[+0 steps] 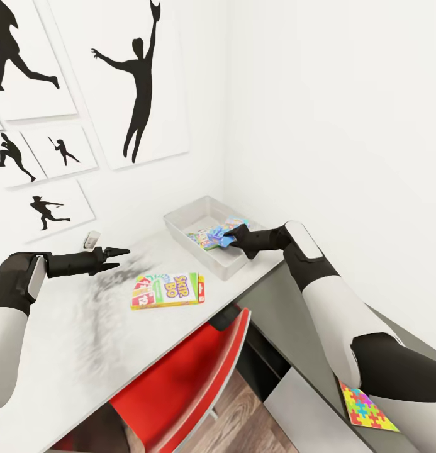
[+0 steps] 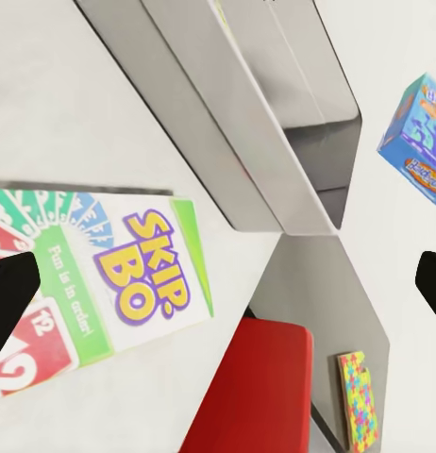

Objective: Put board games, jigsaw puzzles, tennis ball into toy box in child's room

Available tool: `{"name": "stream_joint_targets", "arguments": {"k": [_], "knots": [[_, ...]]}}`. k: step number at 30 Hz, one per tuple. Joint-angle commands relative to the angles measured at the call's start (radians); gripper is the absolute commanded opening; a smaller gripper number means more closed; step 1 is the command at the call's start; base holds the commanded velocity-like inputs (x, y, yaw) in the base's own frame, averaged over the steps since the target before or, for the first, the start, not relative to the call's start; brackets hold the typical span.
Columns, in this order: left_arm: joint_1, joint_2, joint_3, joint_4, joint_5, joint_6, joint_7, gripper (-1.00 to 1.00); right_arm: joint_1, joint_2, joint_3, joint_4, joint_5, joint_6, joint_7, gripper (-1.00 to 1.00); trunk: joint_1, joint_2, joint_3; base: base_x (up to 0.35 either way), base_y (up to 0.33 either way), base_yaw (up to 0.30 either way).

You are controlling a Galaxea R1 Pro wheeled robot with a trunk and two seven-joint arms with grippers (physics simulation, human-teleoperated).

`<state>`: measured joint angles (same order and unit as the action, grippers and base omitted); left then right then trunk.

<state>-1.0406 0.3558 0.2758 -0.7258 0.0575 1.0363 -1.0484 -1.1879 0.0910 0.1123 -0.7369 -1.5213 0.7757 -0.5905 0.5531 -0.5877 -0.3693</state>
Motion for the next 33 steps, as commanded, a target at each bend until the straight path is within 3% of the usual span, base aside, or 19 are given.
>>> {"name": "stream_joint_targets", "arguments": {"k": [1, 33], "knots": [[-0.001, 0.0, 0.001, 0.0, 0.005, 0.008, 0.0, 1.0, -0.001, 0.0, 0.001, 0.004, -0.013, -0.003, -0.011, -1.0, 0.0, -0.001, -0.001, 0.033, 0.048, 0.0], [-0.001, -0.001, 0.0, 0.0, 0.005, 0.008, 0.0, 1.0, -0.001, -0.002, 0.001, 0.028, -0.012, -0.027, -0.012, -1.0, 0.0, -0.001, -0.001, 0.017, 0.01, 0.0]]}}
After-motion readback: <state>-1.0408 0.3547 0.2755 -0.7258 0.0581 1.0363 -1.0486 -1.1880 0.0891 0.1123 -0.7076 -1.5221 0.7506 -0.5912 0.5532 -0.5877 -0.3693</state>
